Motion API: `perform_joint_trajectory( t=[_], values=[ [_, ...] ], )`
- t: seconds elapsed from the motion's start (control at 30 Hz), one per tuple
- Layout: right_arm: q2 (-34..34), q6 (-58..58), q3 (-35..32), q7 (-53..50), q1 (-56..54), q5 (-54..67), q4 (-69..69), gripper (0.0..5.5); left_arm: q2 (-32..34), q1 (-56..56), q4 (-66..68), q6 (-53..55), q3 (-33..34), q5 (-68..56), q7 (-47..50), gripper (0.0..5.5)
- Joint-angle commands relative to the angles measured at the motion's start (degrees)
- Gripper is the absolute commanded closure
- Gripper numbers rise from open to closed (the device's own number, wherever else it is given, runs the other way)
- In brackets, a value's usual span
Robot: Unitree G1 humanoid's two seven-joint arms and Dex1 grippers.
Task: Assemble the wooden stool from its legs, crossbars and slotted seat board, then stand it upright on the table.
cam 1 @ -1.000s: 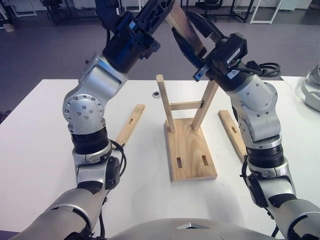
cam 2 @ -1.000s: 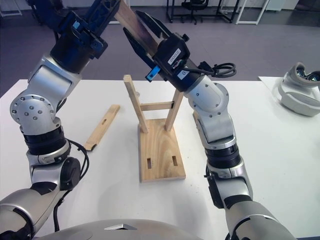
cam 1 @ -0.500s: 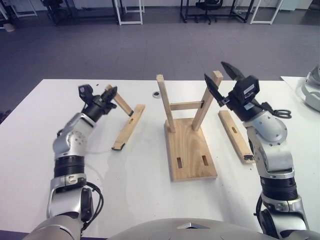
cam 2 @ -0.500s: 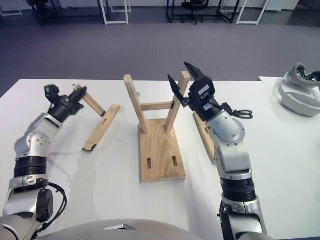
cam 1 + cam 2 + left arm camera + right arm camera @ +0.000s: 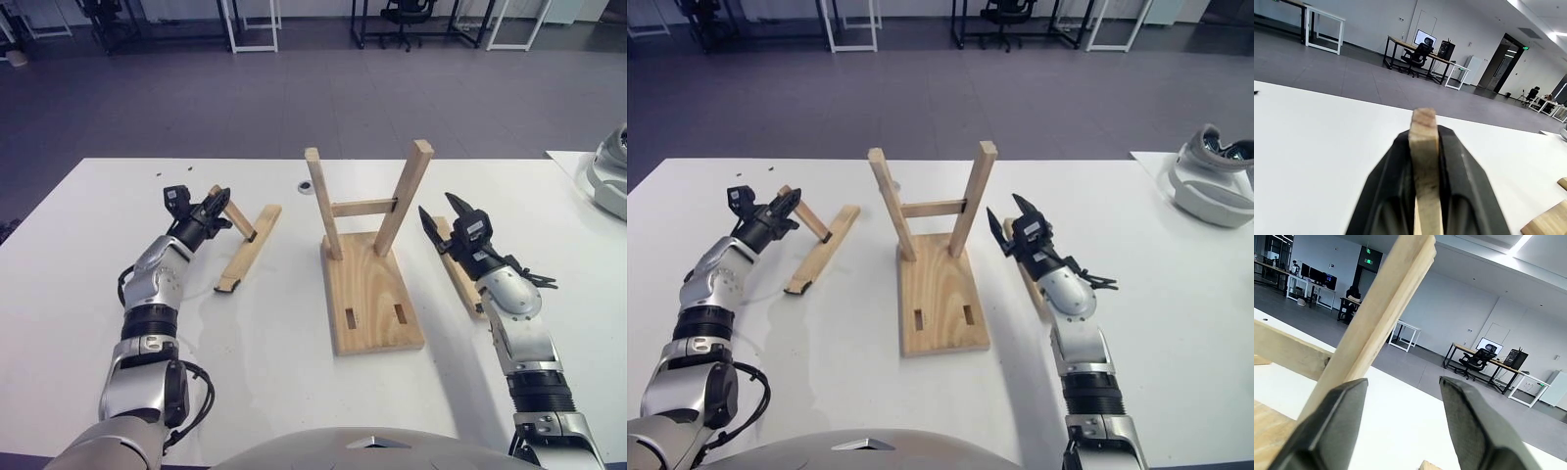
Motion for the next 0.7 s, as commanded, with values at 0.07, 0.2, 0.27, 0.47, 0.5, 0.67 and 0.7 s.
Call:
perform_joint_trajectory(
  t=[0.07, 0.2, 0.27, 0.47, 0.5, 0.67, 0.7],
  values=[
    [-0.82, -0.97, 0.06, -0.06, -0.62, -1.2, 0.31, 2.78, 2.7, 9.17, 4.93, -2.84, -7.02, 11.16, 0.79, 5.1],
    [-1.25, -1.49, 0.66, 0.13, -1.03, -2.45, 0.23, 2.78, 2.41, 12.94, 9.92, -4.51, -11.32, 14.56, -0.47, 5.1],
    [-1.3, -1.65, 1.01, 0.27, -1.19, -2.85, 0.14, 2.78, 1.95, 13.06, 11.77, -5.88, -12.22, 14.7, -0.94, 5.1],
    [-0.72, -1.96, 1.12, 0.02, -2.02, -3.39, 0.46, 2.78, 5.91, 6.41, 2.32, -5.54, -7.05, 8.49, -2.84, 4.61],
    [-0.54, -2.14, 1.31, -0.11, -2.08, -3.51, 0.66, 2.78, 6.9, 5.93, 0.83, -4.84, -7.31, 9.13, -3.2, 4.43],
    [-0.66, -3.19, 1.62, -0.43, -1.53, -4.05, 1.4, 2.78, 9.57, 8.72, -5.17, 3.0, -6.59, 9.29, -3.94, 3.64],
    [-0.82, -3.38, 1.6, -0.4, -1.21, -4.16, 1.4, 2.78, 10.08, 9.64, -6.79, 4.85, -6.58, 9.28, -3.87, 3.5]
  ],
)
